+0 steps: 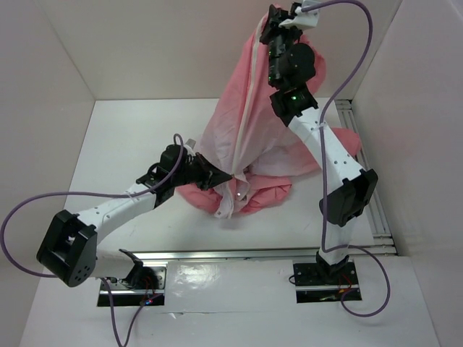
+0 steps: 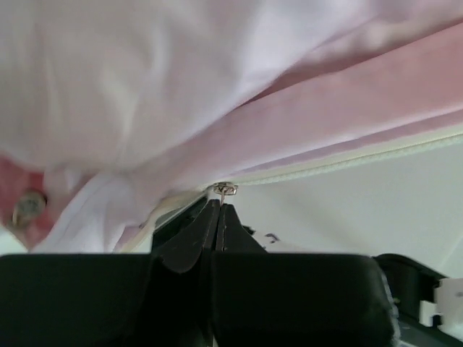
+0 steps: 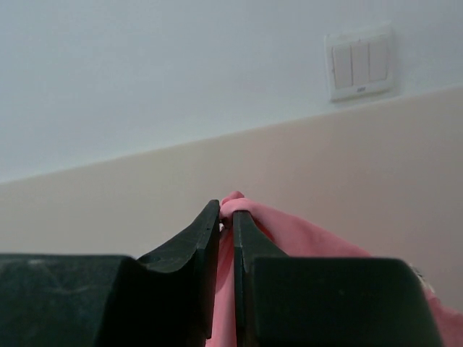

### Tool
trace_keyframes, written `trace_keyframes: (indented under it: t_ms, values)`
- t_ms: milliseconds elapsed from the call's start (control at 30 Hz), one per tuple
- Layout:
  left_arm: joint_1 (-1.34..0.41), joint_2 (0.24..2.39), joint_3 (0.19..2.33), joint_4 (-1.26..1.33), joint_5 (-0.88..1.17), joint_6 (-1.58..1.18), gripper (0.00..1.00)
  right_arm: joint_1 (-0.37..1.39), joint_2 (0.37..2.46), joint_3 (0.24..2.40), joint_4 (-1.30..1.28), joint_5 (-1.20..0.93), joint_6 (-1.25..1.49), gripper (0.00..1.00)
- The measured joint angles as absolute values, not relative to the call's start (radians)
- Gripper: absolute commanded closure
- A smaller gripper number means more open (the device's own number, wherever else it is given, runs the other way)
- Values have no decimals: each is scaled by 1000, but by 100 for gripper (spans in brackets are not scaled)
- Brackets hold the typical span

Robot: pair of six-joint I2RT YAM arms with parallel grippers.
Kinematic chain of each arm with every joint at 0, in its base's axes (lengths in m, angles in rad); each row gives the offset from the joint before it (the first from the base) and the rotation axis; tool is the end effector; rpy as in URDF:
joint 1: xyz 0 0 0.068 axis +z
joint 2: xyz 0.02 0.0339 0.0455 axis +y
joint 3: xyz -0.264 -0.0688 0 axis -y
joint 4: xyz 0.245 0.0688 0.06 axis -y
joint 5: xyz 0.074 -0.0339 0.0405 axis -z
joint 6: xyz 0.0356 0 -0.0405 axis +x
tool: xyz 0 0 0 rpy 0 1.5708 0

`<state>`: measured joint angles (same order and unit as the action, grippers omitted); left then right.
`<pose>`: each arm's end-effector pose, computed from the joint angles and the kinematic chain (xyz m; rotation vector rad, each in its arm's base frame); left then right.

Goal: Zip up the jacket

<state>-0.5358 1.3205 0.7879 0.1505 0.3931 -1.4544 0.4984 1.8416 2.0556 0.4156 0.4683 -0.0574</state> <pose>0.2470 -0.1625 0.2567 -0.7478 2.2154 -1.5650 0.3615 0.1784 0.5408 0.1629 1.0060 0.1820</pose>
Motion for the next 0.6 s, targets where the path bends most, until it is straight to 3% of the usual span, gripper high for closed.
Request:
trace_keyframes:
  t_ms: [367,467,600]
  values:
    - [-376,1356,1053,-112,429,-1211,100,439,1849,2256,435,479,-101,100]
    - [-371,1366,1020,-87,445,-1188,100,433,1842,2251,432,482,-103,100]
    - [-369,1390,818,1,477,-1184,100,428,1833,2206,426,481,-103,100]
